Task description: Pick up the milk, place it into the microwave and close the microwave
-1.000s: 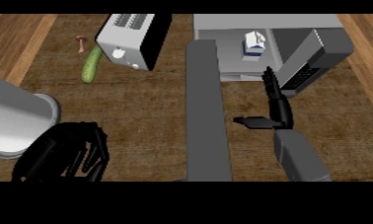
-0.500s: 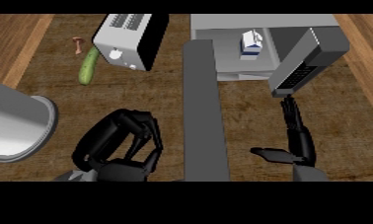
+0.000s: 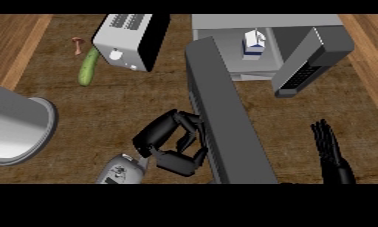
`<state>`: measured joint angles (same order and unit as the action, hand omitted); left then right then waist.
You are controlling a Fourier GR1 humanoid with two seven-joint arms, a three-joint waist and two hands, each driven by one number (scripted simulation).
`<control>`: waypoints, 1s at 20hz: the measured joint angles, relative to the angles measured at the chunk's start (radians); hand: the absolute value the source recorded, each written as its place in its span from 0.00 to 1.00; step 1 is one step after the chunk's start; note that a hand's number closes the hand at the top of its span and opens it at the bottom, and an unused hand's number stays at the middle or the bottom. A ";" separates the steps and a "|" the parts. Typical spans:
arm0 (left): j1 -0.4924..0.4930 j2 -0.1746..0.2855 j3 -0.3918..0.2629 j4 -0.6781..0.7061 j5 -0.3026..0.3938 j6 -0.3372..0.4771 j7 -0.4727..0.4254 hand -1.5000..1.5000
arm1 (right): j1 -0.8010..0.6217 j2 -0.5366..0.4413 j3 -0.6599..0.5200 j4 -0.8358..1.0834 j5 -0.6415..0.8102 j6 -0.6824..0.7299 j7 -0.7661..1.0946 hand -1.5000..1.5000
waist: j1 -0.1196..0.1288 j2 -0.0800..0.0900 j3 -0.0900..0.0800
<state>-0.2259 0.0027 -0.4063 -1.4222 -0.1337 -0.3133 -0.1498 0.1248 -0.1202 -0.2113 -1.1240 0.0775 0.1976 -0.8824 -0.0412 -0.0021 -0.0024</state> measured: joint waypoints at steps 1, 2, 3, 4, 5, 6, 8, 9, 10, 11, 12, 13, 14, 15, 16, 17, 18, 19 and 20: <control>-0.018 0.000 -0.021 0.053 -0.008 0.032 -0.032 1.00 | 0.024 -0.004 0.004 -0.038 -0.002 0.006 0.007 0.00 | -0.001 0.001 0.000; -0.034 0.001 -0.040 0.101 -0.014 0.062 -0.056 1.00 | 0.051 -0.012 0.009 -0.076 -0.004 0.018 0.009 0.00 | -0.003 0.001 0.000; -0.058 0.002 -0.070 0.145 -0.013 0.104 -0.077 1.00 | 0.072 -0.020 0.012 -0.105 -0.010 0.033 0.010 0.00 | -0.004 0.002 0.000; -0.074 0.001 -0.093 0.192 -0.017 0.144 -0.108 1.00 | 0.088 -0.022 0.018 -0.145 -0.018 0.046 0.021 0.00 | -0.007 0.003 0.000; -0.090 0.003 -0.129 0.225 -0.005 0.194 -0.131 1.00 | 0.106 -0.025 0.023 -0.180 -0.027 0.059 0.032 0.00 | -0.009 0.003 0.000; -0.100 0.002 -0.158 0.264 0.007 0.242 -0.160 1.00 | 0.123 -0.028 0.029 -0.214 -0.036 0.073 0.041 0.00 | -0.013 0.004 -0.001; -0.132 0.002 -0.208 0.335 0.050 0.325 -0.222 1.00 | 0.142 -0.037 0.033 -0.265 -0.062 0.098 0.057 0.00 | -0.019 0.006 -0.001; -0.145 0.003 -0.232 0.366 0.075 0.360 -0.251 1.00 | 0.156 -0.043 0.035 -0.293 -0.078 0.112 0.065 0.00 | -0.022 0.007 -0.001; -0.153 0.002 -0.258 0.396 0.099 0.390 -0.278 1.00 | 0.162 -0.036 0.046 -0.327 -0.087 0.117 0.084 0.00 | -0.026 0.008 -0.001; -0.166 0.002 -0.279 0.425 0.127 0.414 -0.304 1.00 | 0.167 -0.035 0.050 -0.363 -0.101 0.124 0.104 0.00 | -0.028 0.009 -0.002; -0.182 0.002 -0.302 0.452 0.157 0.441 -0.327 1.00 | 0.173 -0.039 0.051 -0.382 -0.115 0.137 0.111 0.00 | -0.032 0.010 -0.002; -0.199 0.002 -0.316 0.474 0.182 0.461 -0.341 1.00 | 0.185 -0.038 0.061 -0.420 -0.123 0.145 0.129 0.00 | -0.038 0.011 -0.002; -0.214 0.002 -0.340 0.491 0.209 0.485 -0.344 1.00 | 0.193 -0.040 0.068 -0.449 -0.132 0.155 0.140 0.00 | -0.044 0.012 -0.002; -0.227 0.002 -0.360 0.510 0.240 0.503 -0.352 1.00 | 0.196 -0.042 0.072 -0.471 -0.138 0.161 0.150 0.00 | -0.049 0.013 -0.002; -0.243 0.003 -0.375 0.524 0.269 0.509 -0.353 1.00 | 0.199 -0.048 0.074 -0.502 -0.148 0.169 0.170 0.00 | -0.055 0.015 -0.003; -0.256 0.002 -0.396 0.537 0.296 0.522 -0.352 1.00 | 0.212 -0.053 0.077 -0.531 -0.159 0.180 0.183 0.00 | -0.060 0.015 -0.003; -0.272 0.004 -0.415 0.541 0.323 0.536 -0.339 1.00 | 0.213 -0.057 0.079 -0.554 -0.166 0.186 0.196 0.00 | -0.067 0.016 -0.003; -0.281 0.004 -0.437 0.548 0.345 0.551 -0.337 1.00 | 0.217 -0.060 0.086 -0.577 -0.172 0.194 0.210 0.00 | -0.074 0.018 -0.003; -0.298 0.005 -0.455 0.550 0.369 0.564 -0.332 1.00 | 0.217 -0.063 0.089 -0.590 -0.179 0.201 0.220 0.00 | -0.079 0.019 -0.003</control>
<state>-0.5236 0.0075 -0.8617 -0.8723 0.2349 0.2509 -0.4819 0.3422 -0.1833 -0.1224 -1.7135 -0.1014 0.3989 -0.6623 -0.1204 0.0173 -0.0055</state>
